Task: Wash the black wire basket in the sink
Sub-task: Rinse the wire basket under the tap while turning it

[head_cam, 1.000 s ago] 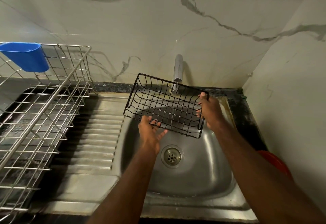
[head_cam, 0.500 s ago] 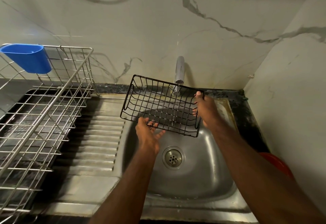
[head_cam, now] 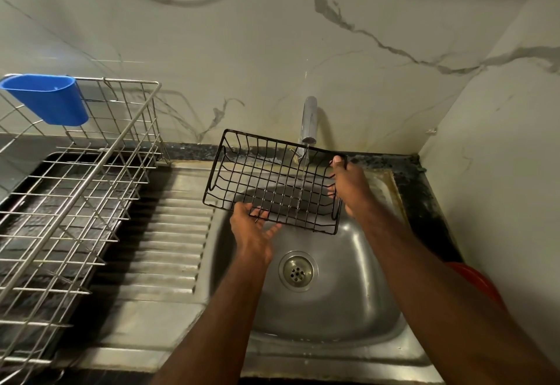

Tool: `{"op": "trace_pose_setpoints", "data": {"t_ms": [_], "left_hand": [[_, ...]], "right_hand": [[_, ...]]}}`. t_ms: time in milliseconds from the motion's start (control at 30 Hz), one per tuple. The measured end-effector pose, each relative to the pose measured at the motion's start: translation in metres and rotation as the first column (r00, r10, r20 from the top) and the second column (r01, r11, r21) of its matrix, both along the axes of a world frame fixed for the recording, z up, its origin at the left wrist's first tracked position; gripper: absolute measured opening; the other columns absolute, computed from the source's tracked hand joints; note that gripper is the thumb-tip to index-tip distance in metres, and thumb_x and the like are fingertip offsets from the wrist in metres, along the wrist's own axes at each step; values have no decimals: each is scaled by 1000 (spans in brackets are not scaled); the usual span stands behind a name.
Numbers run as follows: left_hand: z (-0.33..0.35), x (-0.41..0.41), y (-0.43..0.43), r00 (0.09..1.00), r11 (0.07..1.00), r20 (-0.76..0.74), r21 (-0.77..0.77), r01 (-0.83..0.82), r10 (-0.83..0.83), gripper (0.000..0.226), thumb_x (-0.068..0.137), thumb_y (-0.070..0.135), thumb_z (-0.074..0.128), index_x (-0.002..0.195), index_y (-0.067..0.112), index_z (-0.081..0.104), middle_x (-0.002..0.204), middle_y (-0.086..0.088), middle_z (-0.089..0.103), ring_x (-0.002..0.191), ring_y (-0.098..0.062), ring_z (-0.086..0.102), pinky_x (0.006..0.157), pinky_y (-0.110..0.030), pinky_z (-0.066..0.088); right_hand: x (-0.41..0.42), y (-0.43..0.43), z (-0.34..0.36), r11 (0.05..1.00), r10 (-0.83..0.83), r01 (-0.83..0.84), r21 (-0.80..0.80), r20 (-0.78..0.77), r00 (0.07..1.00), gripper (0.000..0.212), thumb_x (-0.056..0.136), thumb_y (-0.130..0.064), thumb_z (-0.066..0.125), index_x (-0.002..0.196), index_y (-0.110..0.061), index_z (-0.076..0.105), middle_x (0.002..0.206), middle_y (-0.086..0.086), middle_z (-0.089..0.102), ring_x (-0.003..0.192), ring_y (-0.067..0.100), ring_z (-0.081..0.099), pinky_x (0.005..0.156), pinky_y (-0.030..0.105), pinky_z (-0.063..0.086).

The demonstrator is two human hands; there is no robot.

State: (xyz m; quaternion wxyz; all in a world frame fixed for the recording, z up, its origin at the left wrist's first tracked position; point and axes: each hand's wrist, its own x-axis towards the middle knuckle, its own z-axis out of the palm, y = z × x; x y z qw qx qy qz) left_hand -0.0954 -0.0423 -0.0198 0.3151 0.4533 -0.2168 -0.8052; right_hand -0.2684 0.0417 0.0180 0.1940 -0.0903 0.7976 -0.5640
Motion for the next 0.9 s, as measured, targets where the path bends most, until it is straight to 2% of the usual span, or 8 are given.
{"op": "trace_pose_setpoints", "data": {"t_ms": [67,167,400,533,600,667,800,900], "left_hand": [[-1,1,0,1000,1000,13,-11,-9,9,14,99,27,41,100,20,53,119,-12,55,110,-27,57,93,-61,50],[-2,3,-1,1000,1000,24,-16,-19,20,15,98,28,41,99,21,53,120,-12,56,111,-27,57,94,-62,50],[-3,6,1,999,999,30,-29,-29,30,15,97,29,40,101,21,53,123,-13,56,112,-27,57,95,-63,49],[-4,7,-1,999,999,28,-20,-40,40,15,96,29,41,99,21,53,123,-14,56,110,-27,57,94,-64,49],[-4,8,-3,998,999,24,-10,-49,50,14,95,29,41,97,22,53,124,-14,56,110,-27,57,94,-64,49],[-3,8,-5,998,998,19,-8,-58,58,14,96,29,41,97,22,53,123,-13,56,110,-27,57,95,-64,49],[-1,10,-8,997,997,12,2,-73,73,13,96,30,42,97,22,52,116,-11,56,106,-25,57,92,-60,51],[-2,11,-11,997,997,18,2,-81,81,14,94,30,42,99,21,52,112,-9,56,103,-24,57,83,-55,54]], "right_hand": [[2,0,-1,1000,8,-8,-4,10,1000,36,103,-36,42,109,-4,58,107,25,63,80,26,56,55,30,49],[4,0,-3,1000,22,-22,-20,8,1000,29,103,-36,42,105,-11,57,115,30,60,77,25,55,55,30,49],[7,2,-6,999,36,-36,-23,3,999,30,103,-36,42,100,-10,58,119,33,58,78,27,56,59,33,50],[7,2,-7,998,52,-52,-30,5,999,26,103,-35,42,96,-14,56,110,34,59,77,26,54,59,32,50],[6,0,-7,997,66,-66,-33,6,998,27,103,-36,42,102,-13,58,94,27,57,74,23,54,58,32,51],[6,-3,-7,996,72,-71,-49,7,997,28,103,-35,43,106,-12,58,91,15,51,70,22,52,56,31,50],[6,-8,-8,996,75,-74,-42,11,997,32,103,-35,43,105,-8,61,84,9,48,63,18,49,51,27,48],[7,-12,-10,996,88,-87,-33,18,996,34,103,-37,43,103,-9,62,82,7,51,67,21,51,55,30,49]]}}
